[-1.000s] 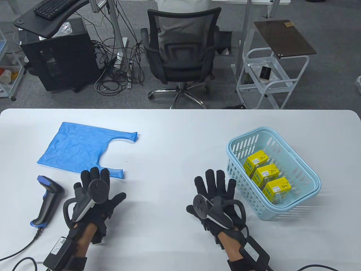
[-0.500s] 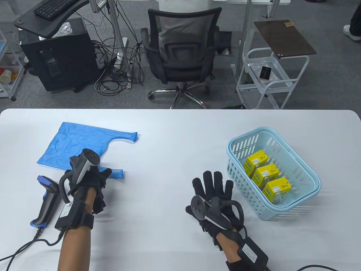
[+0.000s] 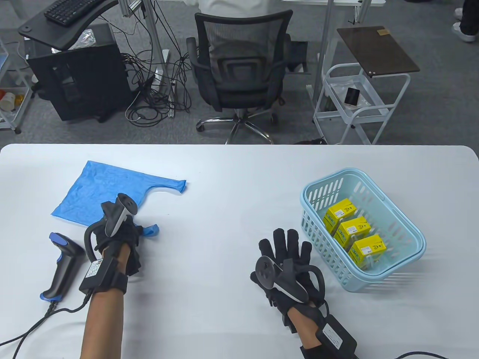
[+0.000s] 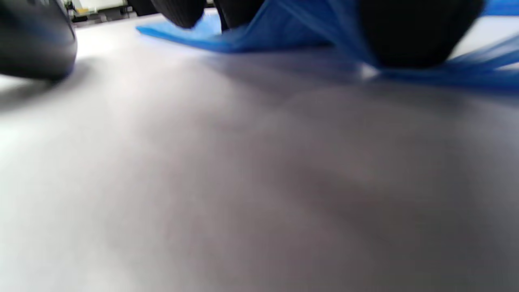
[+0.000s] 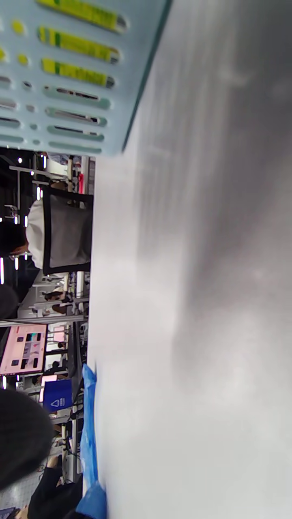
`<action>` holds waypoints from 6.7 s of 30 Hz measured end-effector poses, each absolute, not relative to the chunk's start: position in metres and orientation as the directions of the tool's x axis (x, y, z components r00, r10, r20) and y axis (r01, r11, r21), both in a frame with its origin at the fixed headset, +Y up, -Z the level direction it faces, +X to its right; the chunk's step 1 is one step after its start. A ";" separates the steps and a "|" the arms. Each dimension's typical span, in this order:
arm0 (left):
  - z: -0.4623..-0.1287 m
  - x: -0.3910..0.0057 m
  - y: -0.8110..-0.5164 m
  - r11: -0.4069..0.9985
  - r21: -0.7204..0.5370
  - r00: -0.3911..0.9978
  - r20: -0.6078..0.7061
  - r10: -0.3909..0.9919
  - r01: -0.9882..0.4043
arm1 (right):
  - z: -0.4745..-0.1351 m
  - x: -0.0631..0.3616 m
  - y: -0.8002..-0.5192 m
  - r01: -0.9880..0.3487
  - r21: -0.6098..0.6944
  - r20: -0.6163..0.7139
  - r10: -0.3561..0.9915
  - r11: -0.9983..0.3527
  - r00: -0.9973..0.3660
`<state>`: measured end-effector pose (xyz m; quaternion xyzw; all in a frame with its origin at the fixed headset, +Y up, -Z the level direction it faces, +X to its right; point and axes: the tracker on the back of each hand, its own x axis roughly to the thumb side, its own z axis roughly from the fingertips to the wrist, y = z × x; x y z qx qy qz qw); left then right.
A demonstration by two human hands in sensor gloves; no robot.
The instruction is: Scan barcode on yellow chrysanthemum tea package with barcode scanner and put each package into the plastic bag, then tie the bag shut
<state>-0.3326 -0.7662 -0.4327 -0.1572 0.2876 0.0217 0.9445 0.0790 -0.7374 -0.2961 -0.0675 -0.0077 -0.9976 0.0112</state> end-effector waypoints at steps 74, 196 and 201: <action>-0.268 -0.236 -0.582 0.684 -0.184 0.565 0.435 0.701 -0.706 | -0.288 0.018 -0.586 -0.259 -0.364 0.424 0.088 -0.895 -0.901; -0.289 -0.209 -0.706 0.843 0.088 0.843 0.158 0.514 -0.530 | -0.302 -0.012 -0.687 -0.430 -0.082 0.245 0.400 -0.899 -0.883; -0.294 -0.217 -0.700 0.688 -0.089 0.658 0.230 0.717 -0.720 | -0.320 0.005 -0.698 -0.420 -0.010 0.165 0.413 -0.907 -0.896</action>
